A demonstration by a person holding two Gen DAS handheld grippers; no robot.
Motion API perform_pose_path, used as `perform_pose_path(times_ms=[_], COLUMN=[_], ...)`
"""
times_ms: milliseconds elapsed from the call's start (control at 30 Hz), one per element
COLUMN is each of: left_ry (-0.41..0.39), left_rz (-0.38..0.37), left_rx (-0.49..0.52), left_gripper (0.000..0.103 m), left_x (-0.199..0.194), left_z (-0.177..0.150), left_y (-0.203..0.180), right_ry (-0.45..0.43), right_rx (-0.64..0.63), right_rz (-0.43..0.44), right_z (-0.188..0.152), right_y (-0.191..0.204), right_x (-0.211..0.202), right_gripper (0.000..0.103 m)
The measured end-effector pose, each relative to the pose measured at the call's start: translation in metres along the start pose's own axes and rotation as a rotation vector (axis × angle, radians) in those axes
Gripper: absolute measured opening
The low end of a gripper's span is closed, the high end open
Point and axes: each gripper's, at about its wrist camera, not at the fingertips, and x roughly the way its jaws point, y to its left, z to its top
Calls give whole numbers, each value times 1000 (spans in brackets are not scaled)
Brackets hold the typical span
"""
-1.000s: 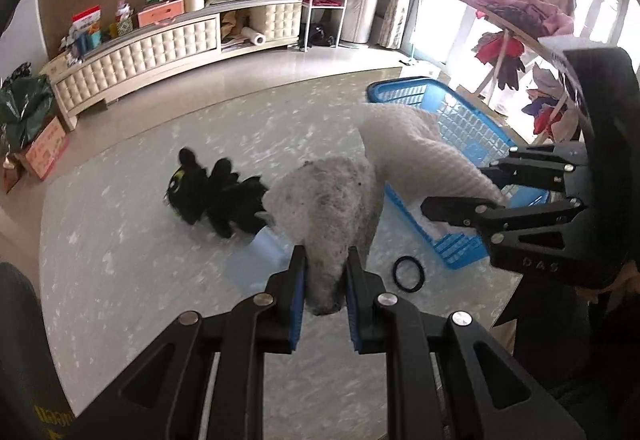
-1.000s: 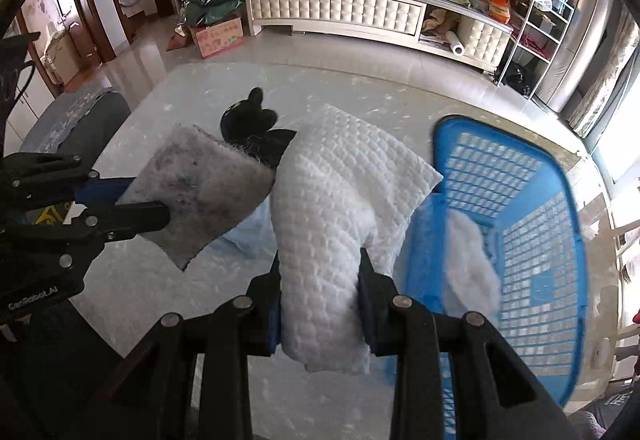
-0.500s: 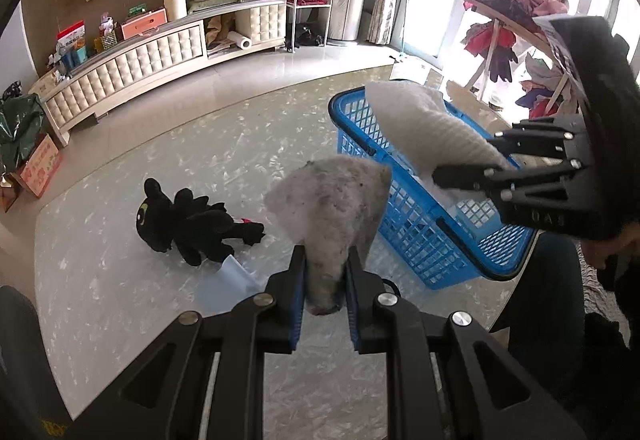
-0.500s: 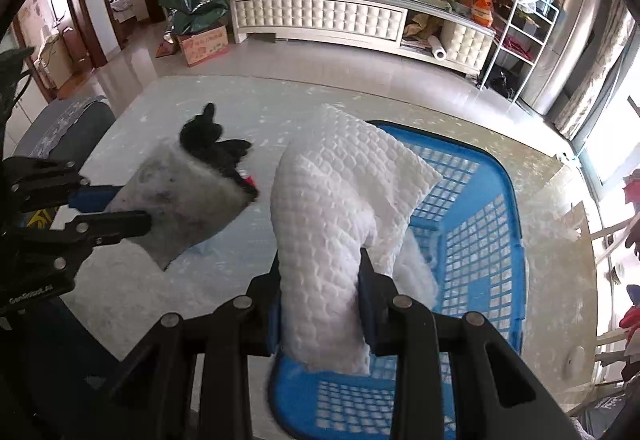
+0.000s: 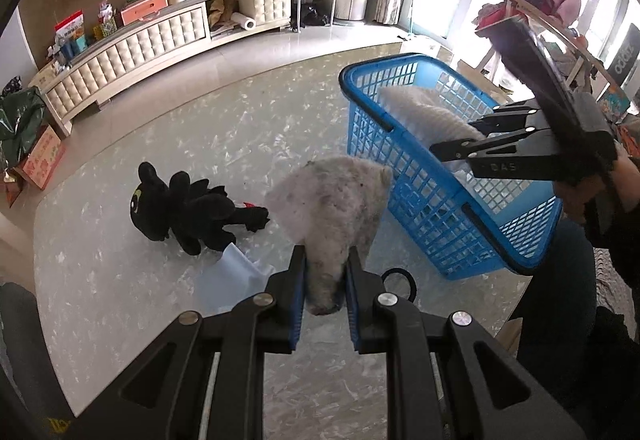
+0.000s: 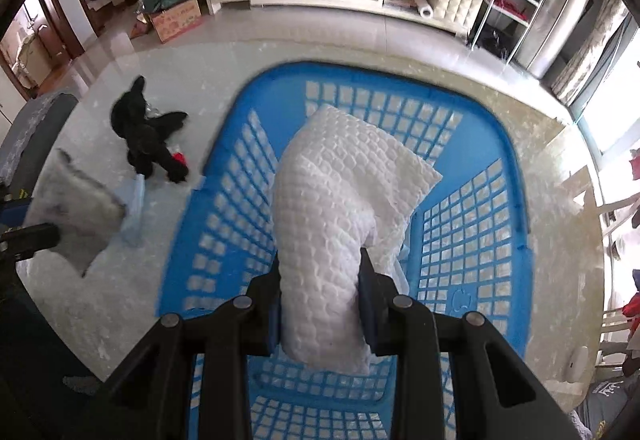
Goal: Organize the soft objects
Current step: 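Lift the white waffle towel into the basket and open the right gripper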
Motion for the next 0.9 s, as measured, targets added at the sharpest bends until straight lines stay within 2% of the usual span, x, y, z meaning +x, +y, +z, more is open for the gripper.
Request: perform_pose_path(times_ms=[400, 600, 667, 700, 733, 867, 900], left_ry=[12, 0, 4, 11, 15, 3, 0], left_rz=[18, 12, 15, 14, 11, -8, -13], left_rx=[-6, -10, -11, -12, -11, 6, 7], left_gripper=[16, 16, 16, 16, 16, 16, 16], left_x=[-1, -5, -3, -1, 0, -2, -3], left_z=[1, 2, 2, 2, 2, 8, 9], left_y=[-3, -6, -8, -10, -11, -23, -26], right_ry=[134, 178, 172, 165, 158, 133, 124], right_rx=[4, -14, -14, -11, -6, 18, 23], right_rz=[2, -5, -8, -8, -13, -2, 0], right_z=[19, 22, 24, 24, 23, 17, 15], right_y=[-3, 12, 16, 19, 17, 12, 12], right_x=[39, 49, 47, 46, 42, 29, 25], right_gripper=[32, 37, 42, 47, 56, 70, 77])
